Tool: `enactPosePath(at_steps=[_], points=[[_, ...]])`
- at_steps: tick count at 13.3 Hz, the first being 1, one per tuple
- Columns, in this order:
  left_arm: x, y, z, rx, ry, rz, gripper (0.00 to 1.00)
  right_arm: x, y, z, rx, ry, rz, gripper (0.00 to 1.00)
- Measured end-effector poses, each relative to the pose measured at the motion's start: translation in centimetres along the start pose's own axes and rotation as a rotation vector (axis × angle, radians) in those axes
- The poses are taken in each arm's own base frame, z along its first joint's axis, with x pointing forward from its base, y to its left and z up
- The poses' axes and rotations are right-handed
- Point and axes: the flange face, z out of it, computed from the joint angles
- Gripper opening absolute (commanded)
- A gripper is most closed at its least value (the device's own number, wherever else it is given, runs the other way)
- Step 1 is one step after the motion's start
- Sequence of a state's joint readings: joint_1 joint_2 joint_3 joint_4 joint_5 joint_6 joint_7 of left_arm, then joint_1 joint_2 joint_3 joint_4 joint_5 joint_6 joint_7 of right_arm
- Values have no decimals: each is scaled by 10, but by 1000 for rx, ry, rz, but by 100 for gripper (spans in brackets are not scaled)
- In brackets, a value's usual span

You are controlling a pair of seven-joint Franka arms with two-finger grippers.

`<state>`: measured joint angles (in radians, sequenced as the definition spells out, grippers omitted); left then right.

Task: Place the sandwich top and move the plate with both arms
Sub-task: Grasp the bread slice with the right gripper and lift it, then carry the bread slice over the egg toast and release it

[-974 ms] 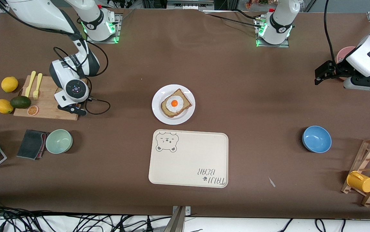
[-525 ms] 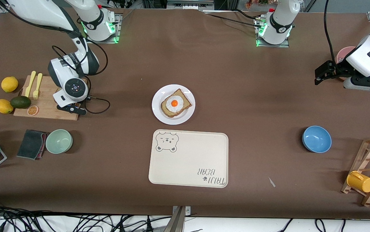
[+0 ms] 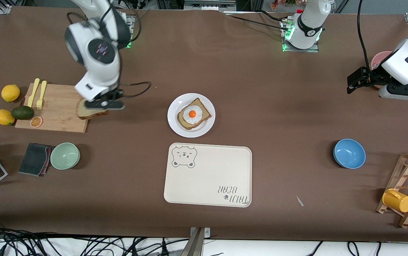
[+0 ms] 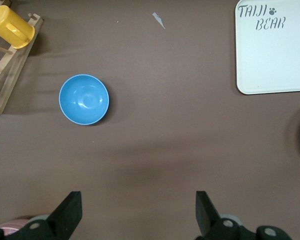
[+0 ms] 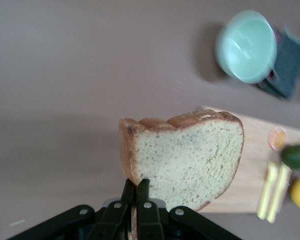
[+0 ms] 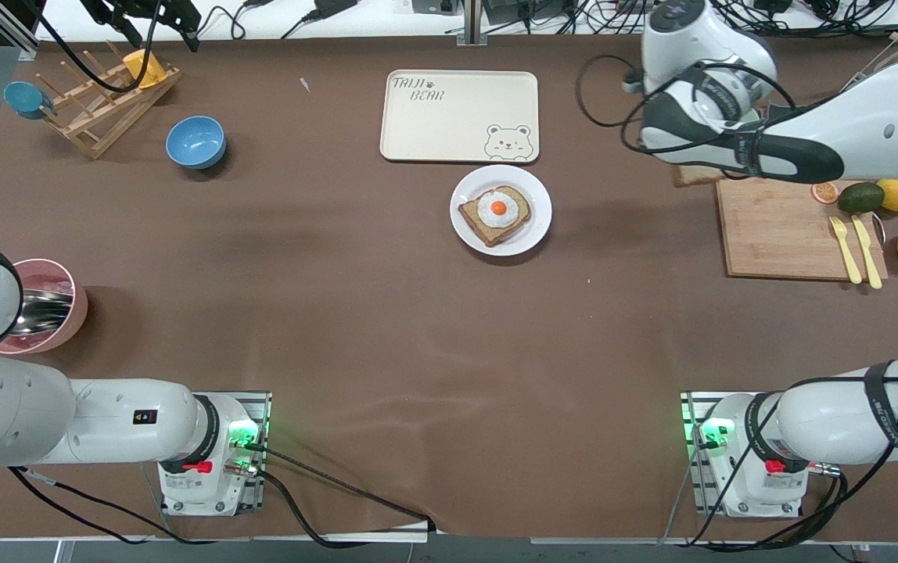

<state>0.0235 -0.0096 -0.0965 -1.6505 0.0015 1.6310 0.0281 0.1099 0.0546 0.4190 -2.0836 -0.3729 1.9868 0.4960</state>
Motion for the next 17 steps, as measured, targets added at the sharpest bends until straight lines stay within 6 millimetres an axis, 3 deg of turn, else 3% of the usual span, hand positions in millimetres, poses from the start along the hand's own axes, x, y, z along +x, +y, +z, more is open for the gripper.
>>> enactPosePath(at_steps=[2, 3, 5, 7, 9, 12, 14, 17], points=[[0, 0, 0, 0, 0, 0, 100, -7, -55, -54, 42, 94, -97, 0], [0, 0, 0, 0, 0, 0, 100, -9, -73, -69, 58, 125, -159, 0], [0, -1, 0, 0, 0, -1, 100, -12, -119, -87, 130, 166, -247, 0], [0, 0, 0, 0, 0, -1, 100, -3, -158, -97, 202, 173, -292, 0], [0, -1, 0, 0, 0, -1, 100, 14, -194, -95, 257, 165, -337, 0], [0, 0, 0, 0, 0, -1, 100, 29, -238, -56, 282, 107, -379, 0], [0, -1, 0, 0, 0, -1, 100, 29, -256, -33, 272, 79, -408, 0], [0, 0, 0, 0, 0, -1, 100, 15, -281, -23, 263, 63, -439, 0]])
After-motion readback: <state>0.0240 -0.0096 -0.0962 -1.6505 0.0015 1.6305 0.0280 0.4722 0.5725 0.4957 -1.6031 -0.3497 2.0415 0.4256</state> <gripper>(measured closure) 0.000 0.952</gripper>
